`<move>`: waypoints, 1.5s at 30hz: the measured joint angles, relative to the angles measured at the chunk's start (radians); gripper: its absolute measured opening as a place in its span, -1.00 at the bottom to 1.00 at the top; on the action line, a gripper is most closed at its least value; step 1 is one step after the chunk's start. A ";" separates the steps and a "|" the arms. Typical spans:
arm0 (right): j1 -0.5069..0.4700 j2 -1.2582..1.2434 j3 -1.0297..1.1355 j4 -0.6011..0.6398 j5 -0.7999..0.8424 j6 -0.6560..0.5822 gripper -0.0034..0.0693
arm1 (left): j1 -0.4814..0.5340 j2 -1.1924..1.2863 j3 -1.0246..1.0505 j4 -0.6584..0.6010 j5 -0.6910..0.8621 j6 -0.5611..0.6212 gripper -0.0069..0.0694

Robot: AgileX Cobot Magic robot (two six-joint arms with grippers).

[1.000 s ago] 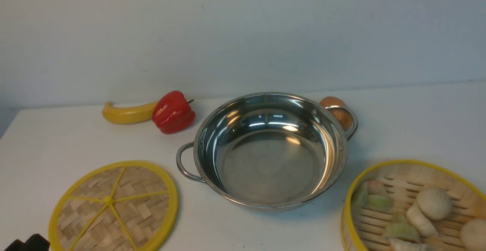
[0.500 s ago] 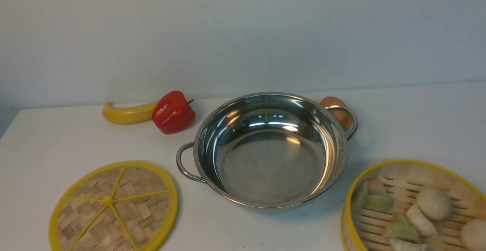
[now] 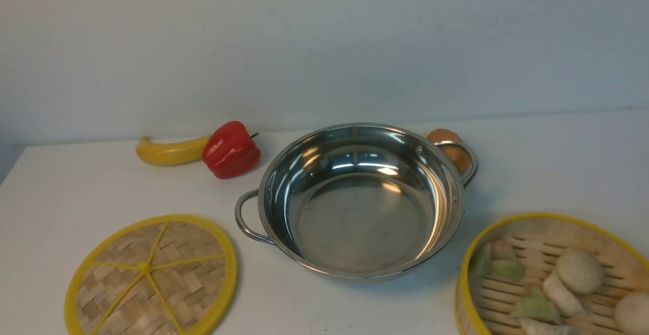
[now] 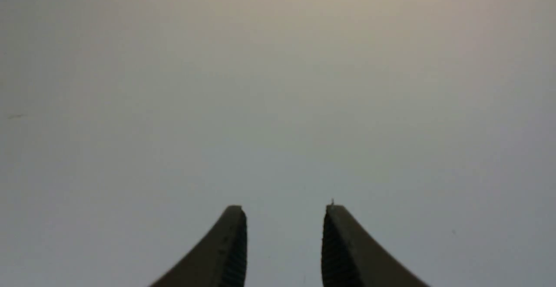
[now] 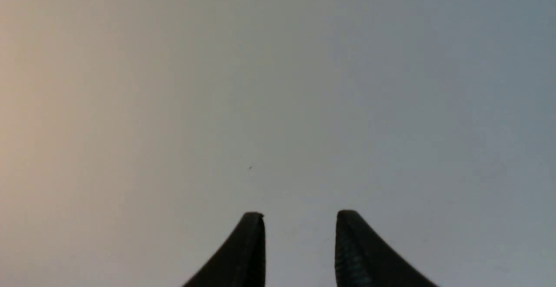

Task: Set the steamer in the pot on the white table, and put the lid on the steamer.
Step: 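Reach for and grasp the rim of the bamboo steamer holding the buns with the right gripper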

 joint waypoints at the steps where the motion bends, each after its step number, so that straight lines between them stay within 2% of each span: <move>1: 0.000 0.006 -0.016 -0.005 0.040 -0.007 -0.24 | 0.000 0.000 -0.014 0.053 0.022 -0.033 -0.19; 6: 0.000 0.125 -0.132 -0.060 0.271 -0.027 -0.24 | 0.000 0.015 -0.163 0.512 0.281 -0.299 -0.19; 8: 0.000 0.196 -0.176 -0.088 0.344 -0.028 -0.24 | 0.000 0.048 -0.212 0.633 0.356 -0.402 -0.19; 9: 0.000 0.211 -0.185 -0.100 0.359 -0.028 -0.24 | 0.000 0.058 -0.222 0.654 0.381 -0.424 -0.19; 11: 0.000 0.299 -0.226 -0.143 0.437 -0.028 -0.24 | 0.000 0.122 -0.267 0.734 0.457 -0.540 -0.19; 14: 0.000 0.420 -0.269 -0.205 0.500 -0.021 -0.24 | 0.000 0.230 -0.304 0.769 0.524 -0.599 -0.19; 18: 0.000 0.548 -0.303 -0.289 0.543 -0.001 -0.24 | 0.000 0.373 -0.324 0.772 0.578 -0.583 -0.19; 23: 0.000 0.660 -0.308 -0.337 0.548 0.006 -0.24 | 0.000 0.544 -0.344 0.655 0.648 -0.529 -0.19; 30: 0.000 0.748 -0.308 -0.409 0.548 0.010 -0.24 | -0.092 0.773 -0.435 0.207 0.941 -0.021 -0.19; 33: 0.000 0.779 -0.308 -0.457 0.564 0.042 -0.24 | -0.120 0.868 -0.539 -0.047 1.125 0.323 -0.19; 36: 0.000 0.814 -0.308 -0.529 0.587 0.097 -0.24 | -0.120 0.934 -0.633 -0.209 1.253 0.554 -0.19; 40: 0.000 0.875 -0.308 -0.640 0.601 0.177 -0.24 | -0.121 0.993 -0.738 -0.268 1.320 0.668 -0.19; 45: 0.000 0.977 -0.309 -0.747 0.601 0.266 -0.24 | -0.121 1.025 -0.788 -0.143 1.338 0.654 -0.19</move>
